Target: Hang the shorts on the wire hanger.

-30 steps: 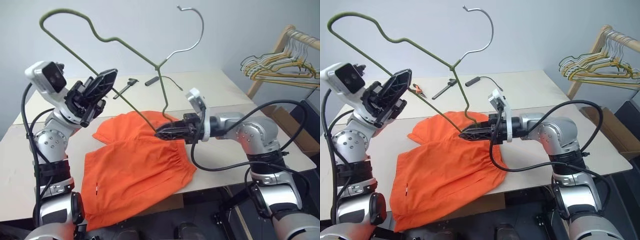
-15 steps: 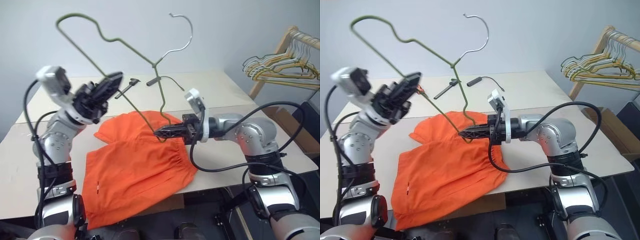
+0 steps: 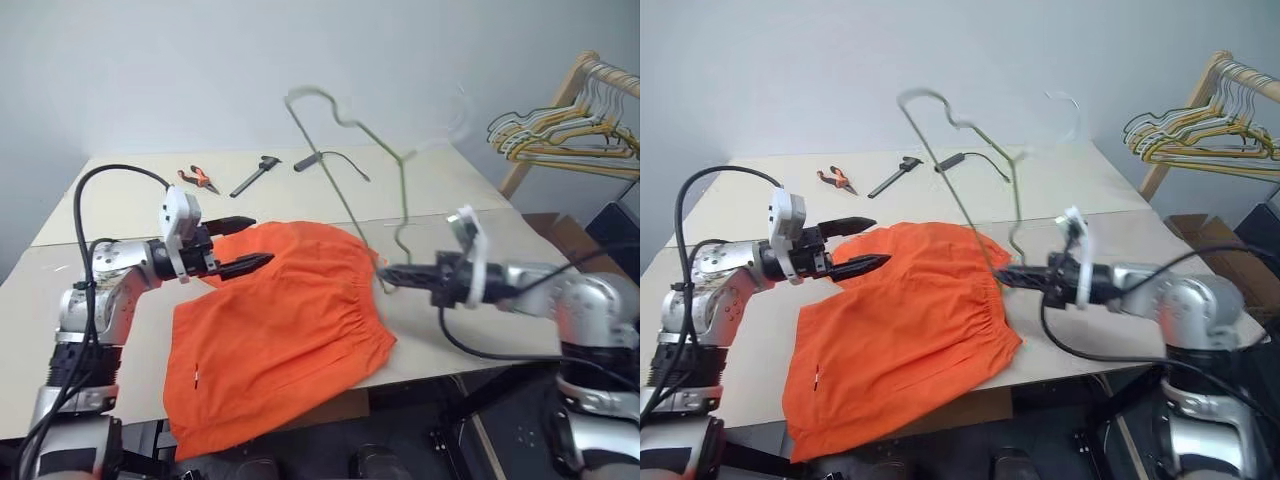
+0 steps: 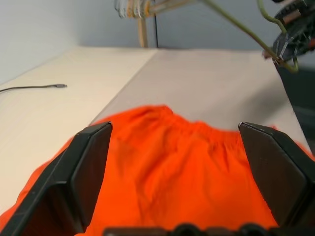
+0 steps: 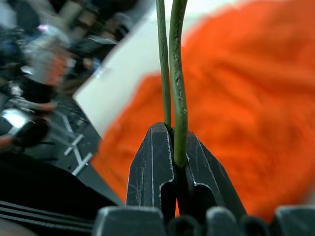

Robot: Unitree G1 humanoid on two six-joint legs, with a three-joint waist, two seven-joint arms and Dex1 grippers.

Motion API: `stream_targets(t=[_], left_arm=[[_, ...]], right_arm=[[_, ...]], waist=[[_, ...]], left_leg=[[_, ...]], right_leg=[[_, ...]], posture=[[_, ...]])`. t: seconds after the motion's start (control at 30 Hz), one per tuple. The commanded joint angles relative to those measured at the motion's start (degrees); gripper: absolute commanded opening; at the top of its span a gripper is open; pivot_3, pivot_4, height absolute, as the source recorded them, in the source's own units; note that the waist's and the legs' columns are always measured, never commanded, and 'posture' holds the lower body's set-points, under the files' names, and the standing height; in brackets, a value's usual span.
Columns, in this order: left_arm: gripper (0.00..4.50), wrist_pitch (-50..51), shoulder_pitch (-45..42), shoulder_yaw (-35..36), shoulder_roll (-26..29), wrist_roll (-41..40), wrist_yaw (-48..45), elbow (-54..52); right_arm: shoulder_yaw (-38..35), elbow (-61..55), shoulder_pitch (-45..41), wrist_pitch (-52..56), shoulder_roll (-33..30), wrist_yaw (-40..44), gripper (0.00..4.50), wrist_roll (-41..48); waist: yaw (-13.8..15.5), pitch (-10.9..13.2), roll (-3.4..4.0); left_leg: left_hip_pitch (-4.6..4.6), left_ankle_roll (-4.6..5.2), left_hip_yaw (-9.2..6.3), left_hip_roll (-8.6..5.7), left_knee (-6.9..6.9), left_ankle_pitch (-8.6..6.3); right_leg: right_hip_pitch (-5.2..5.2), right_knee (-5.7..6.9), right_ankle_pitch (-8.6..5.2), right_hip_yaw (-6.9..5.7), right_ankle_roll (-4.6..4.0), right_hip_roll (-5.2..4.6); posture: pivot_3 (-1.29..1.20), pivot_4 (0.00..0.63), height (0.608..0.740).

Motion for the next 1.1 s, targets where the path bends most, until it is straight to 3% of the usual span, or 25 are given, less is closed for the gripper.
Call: stream_targets(t=[0.03,0.2,0.33,0.83,1.1], left_arm=[[4.48,-3.4,1.5,-2.3,1.8,2.1,-3.5,-4.5],[4.48,-5.9,1.7,-5.3,2.6,7.1,-3.0,-4.1],[4.48,-8.5,0.3,-7.4,3.1,10.7,-3.8,-2.8],[4.48,-9.9,2.1,-8.1,3.1,11.5,-4.5,-4.9],[4.48,-9.9,2.8,-8.0,3.2,12.2,-3.2,-5.0]], right_arm=[[-5.4,-1.1,3.7,8.0,-4.0,-0.1,0.0,4.5],[-3.4,5.3,13.1,12.2,-15.0,7.4,0.0,15.1],[0.2,7.5,17.9,12.2,-18.1,8.5,0.0,13.6],[8.9,16.8,12.3,9.1,-14.8,10.2,0.0,2.5],[9.2,18.6,8.8,8.6,-12.2,12.1,0.0,0.7]], waist=[[-0.4,0.0,0.0],[-1.4,0.0,0.03],[-2.5,0.0,0.01],[-3.5,0.0,0.11],[-2.7,-0.1,0.13]], left_leg=[[0.01,0.01,0.02,0.0,0.0,-0.01],[0.09,0.03,-0.03,-0.01,0.01,-0.01],[0.12,0.03,-0.01,0.01,0.02,-0.01],[0.12,0.08,0.13,0.01,0.07,-0.03],[0.15,0.11,0.1,0.01,0.26,-0.05]], right_leg=[[0.0,0.0,0.0,0.02,0.0,0.0],[0.12,0.01,0.01,0.04,0.02,0.02],[0.32,0.02,-0.02,0.17,0.07,0.07],[0.12,0.08,0.02,0.4,0.17,0.1],[0.11,0.11,0.06,0.37,0.22,0.1]], posture=[[-0.11,0.0,0.74],[-0.12,0.0,0.74],[-0.12,0.0,0.74],[-0.09,0.0,0.74],[-0.08,0.0,0.74]])
